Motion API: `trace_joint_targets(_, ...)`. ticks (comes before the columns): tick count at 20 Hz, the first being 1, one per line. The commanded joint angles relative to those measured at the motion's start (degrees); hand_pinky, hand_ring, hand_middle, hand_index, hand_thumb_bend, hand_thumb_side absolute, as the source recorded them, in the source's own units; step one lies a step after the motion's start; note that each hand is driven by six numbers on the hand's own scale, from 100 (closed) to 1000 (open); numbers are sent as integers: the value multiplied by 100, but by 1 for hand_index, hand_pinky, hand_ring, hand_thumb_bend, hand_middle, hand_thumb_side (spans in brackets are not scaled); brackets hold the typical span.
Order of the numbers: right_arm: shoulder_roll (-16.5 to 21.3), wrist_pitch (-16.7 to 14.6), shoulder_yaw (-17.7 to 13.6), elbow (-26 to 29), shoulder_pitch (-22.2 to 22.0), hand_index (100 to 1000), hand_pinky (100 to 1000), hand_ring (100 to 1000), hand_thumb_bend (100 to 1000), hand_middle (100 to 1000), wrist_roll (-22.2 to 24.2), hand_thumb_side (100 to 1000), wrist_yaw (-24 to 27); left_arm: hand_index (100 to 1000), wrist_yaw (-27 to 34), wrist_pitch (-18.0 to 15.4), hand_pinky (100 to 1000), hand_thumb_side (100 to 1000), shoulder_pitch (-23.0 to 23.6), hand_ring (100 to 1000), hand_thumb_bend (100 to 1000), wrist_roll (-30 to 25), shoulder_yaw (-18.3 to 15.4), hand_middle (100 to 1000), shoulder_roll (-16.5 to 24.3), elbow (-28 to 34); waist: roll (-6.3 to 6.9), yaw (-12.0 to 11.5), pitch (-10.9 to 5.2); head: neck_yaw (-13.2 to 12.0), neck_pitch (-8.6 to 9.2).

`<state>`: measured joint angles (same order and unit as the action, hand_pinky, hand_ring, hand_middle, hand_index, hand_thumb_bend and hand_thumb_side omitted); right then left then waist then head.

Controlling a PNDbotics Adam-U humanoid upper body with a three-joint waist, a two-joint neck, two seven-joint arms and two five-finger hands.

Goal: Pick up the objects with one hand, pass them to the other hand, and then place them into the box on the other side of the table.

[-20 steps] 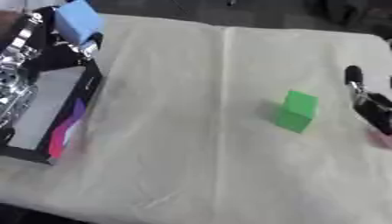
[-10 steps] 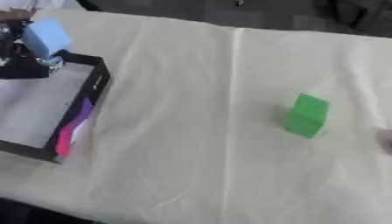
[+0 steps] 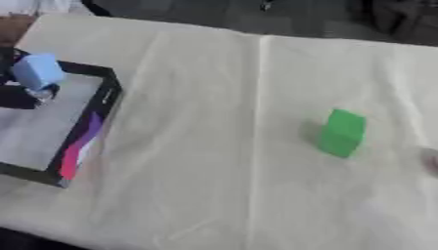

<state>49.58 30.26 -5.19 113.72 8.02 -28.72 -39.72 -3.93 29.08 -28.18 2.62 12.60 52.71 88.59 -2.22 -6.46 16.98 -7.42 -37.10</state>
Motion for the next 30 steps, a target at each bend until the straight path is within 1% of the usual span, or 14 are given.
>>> trace_joint_targets(1, 327, -39, -166, 87, -9, 772, 849, 792, 307, 778, -180, 154, 304, 829, -313, -143, 900, 100, -155, 1000, 610, -295, 53, 702, 281, -228, 16, 20, -91, -22, 58)
trace_joint_targets(7, 427, -196, -253, 87, -80, 771, 847, 789, 298, 776, -481, 154, 835, 885, -868, -201, 953, 255, -363, 1000, 815, -850, 242, 740, 390, -652, 43, 45, -97, -38, 30)
trace_joint_targets(11, 484, -214, -277, 87, -136, 771, 849, 790, 298, 775, -562, 153, 965, 902, -1262, -245, 985, 340, -504, 1000, 832, -1244, 190, 755, 426, -818, 56, 53, -106, -25, 5)
trace_joint_targets(12, 502, -211, -285, 87, -152, 771, 850, 790, 297, 775, -571, 153, 973, 905, -1359, -277, 989, 369, -538, 1000, 811, -1341, 133, 755, 425, -812, 59, 50, -109, -10, -6)
trace_joint_targets(14, 540, -200, -307, 87, -192, 772, 852, 791, 299, 775, -578, 152, 979, 910, -1549, -349, 995, 472, -617, 1000, 701, -1531, -32, 751, 414, -727, 60, 36, -115, 59, -33)
trace_joint_targets(15, 559, -187, -321, 87, -221, 772, 852, 791, 304, 776, -576, 152, 984, 907, -1642, -386, 997, 532, -663, 1000, 594, -1617, -152, 743, 399, -630, 58, 24, -117, 117, -39)
trace_joint_targets(16, 575, -169, -332, 87, -262, 774, 849, 790, 309, 779, -562, 156, 1009, 887, -1728, -435, 996, 574, -734, 1000, 406, -1635, -273, 728, 364, -522, 51, 10, -121, 201, -37)
trace_joint_targets(17, 590, -154, -338, 87, -307, 778, 848, 792, 326, 784, -527, 164, 1063, 880, -1791, -503, 985, 601, -835, 1000, 270, -1601, -403, 721, 290, -398, 42, -5, -124, 286, -36)
trace_joint_targets(18, 615, -154, -341, 87, -355, 781, 847, 794, 332, 788, -460, 171, 1165, 881, -1748, -590, 980, 614, -893, 1000, 220, -1510, -570, 717, 200, -150, 33, -26, -121, 370, -32)
trace_joint_targets(19, 656, -184, -342, 87, -397, 789, 840, 794, 350, 798, -352, 197, 1372, 871, -1551, -639, 967, 659, -843, 1000, 101, -1325, -757, 708, 139, 303, 25, -41, -117, 452, -24)
trace_joint_targets(22, 834, -373, -353, 87, -491, 813, 838, 805, 355, 827, 110, 268, 2140, 870, -645, -628, 950, 695, -675, 1000, 100, -532, -960, 700, 10, 1519, 10, -48, -111, 645, 9)
trace_joint_targets(23, 895, -427, -362, 87, -518, 833, 841, 819, 372, 848, 278, 293, 2349, 870, -349, -659, 943, 699, -651, 1000, 100, -275, -945, 702, -40, 1814, 4, -44, -112, 709, 17)
trace_joint_targets(25, 1022, -510, -367, 87, -562, 843, 844, 826, 340, 866, 686, 337, 2712, 878, 250, -800, 939, 731, -637, 1000, 100, 179, -848, 711, -181, 2302, -18, -27, -117, 822, 32)
trace_joint_targets(30, 1308, -628, -299, 87, -610, 884, 866, 867, 348, 911, 1748, 394, 3210, 896, 1214, -1500, 945, 799, -837, 1000, 100, 603, -476, 737, -686, 2592, -72, -7, -138, 1035, 78)
